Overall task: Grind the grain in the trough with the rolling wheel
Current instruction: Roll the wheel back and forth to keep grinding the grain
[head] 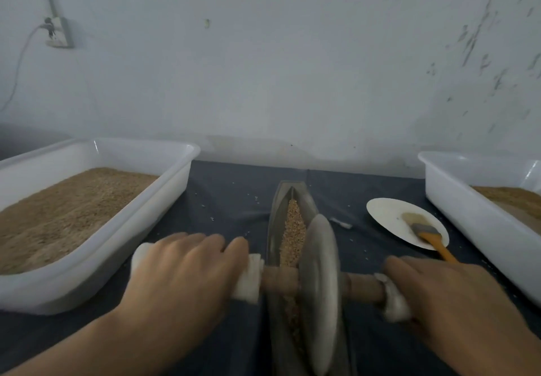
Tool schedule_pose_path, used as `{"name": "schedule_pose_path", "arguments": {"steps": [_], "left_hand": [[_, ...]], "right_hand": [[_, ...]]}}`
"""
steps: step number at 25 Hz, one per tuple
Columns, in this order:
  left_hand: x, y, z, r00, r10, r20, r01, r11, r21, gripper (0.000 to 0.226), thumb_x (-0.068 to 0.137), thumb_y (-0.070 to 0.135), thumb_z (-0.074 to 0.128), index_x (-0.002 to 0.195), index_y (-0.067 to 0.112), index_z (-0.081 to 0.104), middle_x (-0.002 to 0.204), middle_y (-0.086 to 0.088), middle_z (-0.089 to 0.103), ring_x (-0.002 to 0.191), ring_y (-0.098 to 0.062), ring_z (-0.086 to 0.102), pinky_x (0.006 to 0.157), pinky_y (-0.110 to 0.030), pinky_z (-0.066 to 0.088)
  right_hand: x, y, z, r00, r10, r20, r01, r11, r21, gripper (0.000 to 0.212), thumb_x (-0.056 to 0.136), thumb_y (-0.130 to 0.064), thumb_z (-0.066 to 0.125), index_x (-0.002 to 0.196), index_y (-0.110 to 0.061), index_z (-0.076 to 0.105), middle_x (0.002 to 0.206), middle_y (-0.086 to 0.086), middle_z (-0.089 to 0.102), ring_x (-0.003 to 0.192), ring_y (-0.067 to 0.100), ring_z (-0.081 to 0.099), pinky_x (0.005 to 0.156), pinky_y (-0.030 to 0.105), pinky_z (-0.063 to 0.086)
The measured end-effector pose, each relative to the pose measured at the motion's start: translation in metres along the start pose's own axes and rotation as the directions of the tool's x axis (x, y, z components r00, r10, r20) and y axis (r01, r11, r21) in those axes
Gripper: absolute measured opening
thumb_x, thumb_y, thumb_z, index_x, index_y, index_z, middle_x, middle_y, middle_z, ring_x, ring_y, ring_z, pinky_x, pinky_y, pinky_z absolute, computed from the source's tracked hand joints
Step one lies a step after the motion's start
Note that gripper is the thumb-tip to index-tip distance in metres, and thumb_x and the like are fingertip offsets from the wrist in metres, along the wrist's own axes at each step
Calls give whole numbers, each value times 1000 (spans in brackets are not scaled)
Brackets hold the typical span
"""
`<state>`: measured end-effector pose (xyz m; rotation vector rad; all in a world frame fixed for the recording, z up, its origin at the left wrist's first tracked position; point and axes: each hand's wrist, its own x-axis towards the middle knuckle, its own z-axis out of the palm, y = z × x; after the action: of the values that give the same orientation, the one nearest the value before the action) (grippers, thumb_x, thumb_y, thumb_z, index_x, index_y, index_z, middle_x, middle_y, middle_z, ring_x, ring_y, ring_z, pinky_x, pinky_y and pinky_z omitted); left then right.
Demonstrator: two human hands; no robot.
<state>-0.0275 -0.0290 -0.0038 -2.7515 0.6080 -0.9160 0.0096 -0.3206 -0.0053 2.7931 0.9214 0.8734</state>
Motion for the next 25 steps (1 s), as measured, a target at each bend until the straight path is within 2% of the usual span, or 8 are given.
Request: {"name": "schedule_pose_path", "arguments": {"steps": [3, 6, 9, 12, 15, 20, 23, 25], "left_hand": [[-2, 0, 0, 998, -32, 56, 31, 999, 29, 52, 33, 32, 84, 64, 29, 43, 49, 9, 40, 37, -14, 41, 49, -20, 0], [45, -12, 42, 968, -176, 182, 151, 979, 139, 40, 65, 41, 75, 75, 31, 38, 65, 9, 54, 55, -15, 53, 49, -27, 23], [98, -34, 80, 918, -338, 205, 321, 940, 114, 18, 85, 36, 55, 84, 27, 39, 88, 3, 64, 77, -24, 61, 61, -32, 35], [102, -36, 82, 924, -330, 193, 320, 944, 82, 20, 85, 37, 56, 85, 27, 39, 87, 3, 62, 73, -22, 57, 62, -32, 38], [51, -19, 53, 952, -240, 190, 233, 971, 61, 31, 79, 41, 64, 79, 31, 34, 68, 10, 47, 58, -13, 47, 51, -29, 31], [-23, 3, -6, 996, 10, -93, -11, 1000, 0, 46, 49, 16, 76, 68, 27, 35, 55, 7, 34, 44, -20, 39, 51, -26, 17], [3, -1, 6, 989, -53, 138, 46, 998, 52, 59, 45, 26, 84, 71, 30, 31, 54, 10, 38, 43, -13, 34, 49, -24, 15], [41, -11, 40, 965, -180, 192, 152, 977, 153, 44, 68, 36, 74, 77, 31, 32, 65, 9, 51, 53, -14, 46, 51, -27, 25]], "right_hand": [[-5, -1, -4, 997, 29, 76, -28, 999, -21, 72, 24, -38, 85, 68, -31, 28, 46, -10, 41, 35, 9, 44, 43, 17, 2], [33, 13, 27, 981, 76, 176, -45, 984, -175, 42, 68, -38, 76, 82, -33, 37, 73, -9, 58, 62, 13, 57, 47, 28, 30], [97, 30, 56, 965, 231, 123, -206, 961, -184, 23, 85, -37, 62, 97, -25, 48, 92, -1, 65, 80, 26, 61, 59, 33, 32], [112, 31, 60, 963, 243, 119, -221, 960, -173, 19, 84, -31, 61, 96, -23, 48, 91, 1, 65, 80, 29, 60, 59, 33, 29], [52, 19, 44, 986, 131, 102, -117, 984, -131, 35, 72, -31, 73, 79, -27, 39, 73, -6, 59, 59, 19, 52, 47, 30, 27], [-28, 10, 8, 992, -50, -120, 54, 998, 33, 23, 56, -24, 67, 66, -25, 46, 55, -7, 42, 44, 18, 44, 37, 30, 35], [-9, 13, 18, 999, -39, -5, 39, 999, 2, 35, 52, -26, 75, 69, -27, 44, 55, -7, 46, 44, 16, 46, 37, 26, 31], [28, 22, 42, 997, 50, 56, -43, 991, -123, 41, 62, -28, 79, 76, -27, 40, 64, -7, 54, 50, 17, 47, 45, 28, 30]]}}
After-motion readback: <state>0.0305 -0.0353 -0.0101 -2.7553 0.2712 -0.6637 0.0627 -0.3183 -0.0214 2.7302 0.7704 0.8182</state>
